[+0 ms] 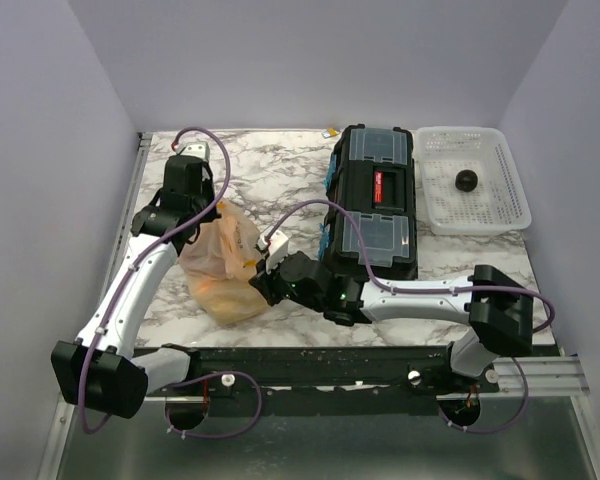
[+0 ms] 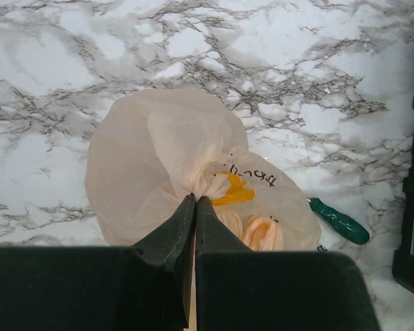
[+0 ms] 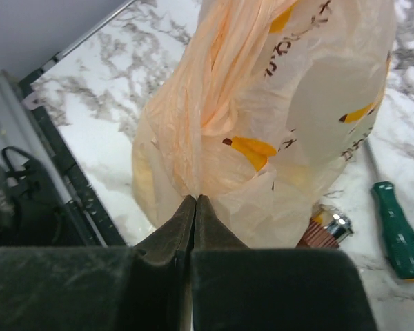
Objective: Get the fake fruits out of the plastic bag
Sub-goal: Untie the plastic bag at the center of the board.
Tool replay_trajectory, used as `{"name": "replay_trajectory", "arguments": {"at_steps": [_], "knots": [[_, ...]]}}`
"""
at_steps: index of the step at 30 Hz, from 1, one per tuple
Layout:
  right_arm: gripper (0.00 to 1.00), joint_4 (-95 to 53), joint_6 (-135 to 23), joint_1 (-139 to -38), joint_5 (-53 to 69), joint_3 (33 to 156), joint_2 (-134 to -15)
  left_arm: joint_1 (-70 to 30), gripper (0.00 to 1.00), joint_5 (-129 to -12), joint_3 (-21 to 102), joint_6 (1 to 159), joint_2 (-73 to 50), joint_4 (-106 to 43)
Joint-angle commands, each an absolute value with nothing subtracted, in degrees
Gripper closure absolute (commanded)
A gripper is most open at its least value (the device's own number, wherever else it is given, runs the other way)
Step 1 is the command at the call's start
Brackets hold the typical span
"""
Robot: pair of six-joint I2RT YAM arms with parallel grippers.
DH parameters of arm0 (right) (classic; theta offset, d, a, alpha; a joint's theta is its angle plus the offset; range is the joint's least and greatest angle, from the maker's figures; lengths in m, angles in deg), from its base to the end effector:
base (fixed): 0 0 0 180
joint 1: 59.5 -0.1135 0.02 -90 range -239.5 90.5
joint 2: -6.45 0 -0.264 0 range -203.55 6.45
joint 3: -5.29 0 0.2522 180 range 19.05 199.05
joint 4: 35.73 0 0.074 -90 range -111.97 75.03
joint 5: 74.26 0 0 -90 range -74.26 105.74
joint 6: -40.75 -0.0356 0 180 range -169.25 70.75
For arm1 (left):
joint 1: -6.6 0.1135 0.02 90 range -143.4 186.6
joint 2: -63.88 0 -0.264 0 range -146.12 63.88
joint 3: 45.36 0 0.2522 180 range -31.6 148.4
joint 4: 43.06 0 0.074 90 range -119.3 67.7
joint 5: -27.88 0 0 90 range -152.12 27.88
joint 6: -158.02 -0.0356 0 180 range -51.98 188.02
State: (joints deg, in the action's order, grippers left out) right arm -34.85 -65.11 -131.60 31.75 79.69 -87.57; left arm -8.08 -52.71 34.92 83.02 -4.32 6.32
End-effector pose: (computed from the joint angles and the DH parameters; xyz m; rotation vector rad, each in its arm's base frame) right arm 0.1253 0.3561 0.2543 -0.7629 1.8375 0.7535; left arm 0.2485 -0.0591 0.3453 -0.0963 2.2115 -0.1046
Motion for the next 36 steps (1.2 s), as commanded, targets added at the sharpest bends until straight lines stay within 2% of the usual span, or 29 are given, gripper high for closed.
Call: {"name": "replay_trajectory", "arguments": {"at_steps": [1,6,11,13,15,21,25,36], "knots": [[0.99,-38.5,-69.9,-132.1,22.8,75.9,-85.5,-5.0,1.0,-54.2,34.6,84.0,-1.7,4.4],[0.99,-41.7,-74.1,-132.2,16.2,75.7,-87.9,-4.9,1.0,-54.5,34.0,83.9,-0.3,3.9],[0.99,-47.8,-77.8,-132.3,4.3,75.2,-90.2,-4.8,1.0,-55.2,33.8,84.4,-0.1,4.1],[0.99,-48.9,-79.7,-132.2,4.7,74.2,-89.9,-4.7,1.0,-55.4,34.1,84.7,-0.5,4.4],[0.88,-47.1,-79.6,-132.3,6.8,74.3,-89.1,-4.5,1.0,-56.8,34.6,85.1,-1.0,5.0],[0.74,-35.1,-78.6,-132.3,18.0,81.5,-87.9,-4.5,1.0,-58.7,34.2,85.5,-1.0,4.5],[0.58,-34.7,-77.2,-132.3,23.1,82.7,-86.0,-4.4,1.0,-58.1,34.1,85.3,-1.6,4.7],[0.3,-37.3,-71.9,-132.3,23.8,88.9,-88.6,-4.5,1.0,-59.5,34.2,85.4,-2.3,4.7]]}}
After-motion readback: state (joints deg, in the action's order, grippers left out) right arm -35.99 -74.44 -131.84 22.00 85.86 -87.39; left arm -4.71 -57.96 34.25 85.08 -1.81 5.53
